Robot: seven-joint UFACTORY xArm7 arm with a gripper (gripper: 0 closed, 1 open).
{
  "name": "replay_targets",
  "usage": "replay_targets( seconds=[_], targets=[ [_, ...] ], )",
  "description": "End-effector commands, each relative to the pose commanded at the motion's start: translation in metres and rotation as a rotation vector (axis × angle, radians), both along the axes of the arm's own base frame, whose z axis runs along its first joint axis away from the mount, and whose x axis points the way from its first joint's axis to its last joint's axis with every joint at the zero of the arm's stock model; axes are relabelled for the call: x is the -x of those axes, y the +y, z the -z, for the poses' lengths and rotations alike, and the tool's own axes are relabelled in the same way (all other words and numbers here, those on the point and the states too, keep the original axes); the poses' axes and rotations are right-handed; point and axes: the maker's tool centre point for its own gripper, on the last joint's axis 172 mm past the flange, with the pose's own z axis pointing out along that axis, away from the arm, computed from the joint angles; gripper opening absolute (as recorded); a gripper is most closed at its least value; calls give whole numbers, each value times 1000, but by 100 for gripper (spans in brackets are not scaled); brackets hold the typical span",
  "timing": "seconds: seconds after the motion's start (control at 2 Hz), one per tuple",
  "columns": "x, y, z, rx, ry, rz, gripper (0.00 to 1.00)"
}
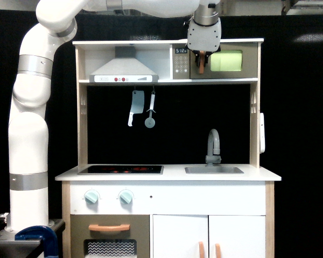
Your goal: Open the oven door
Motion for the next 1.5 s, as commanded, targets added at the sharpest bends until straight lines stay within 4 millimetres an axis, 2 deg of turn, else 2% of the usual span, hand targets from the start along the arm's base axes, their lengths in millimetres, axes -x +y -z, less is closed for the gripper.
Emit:
replay_targets(
  seconds=[1.5],
  targets=[
    [-35, -62, 3, 0, 0, 0, 0]
  ],
)
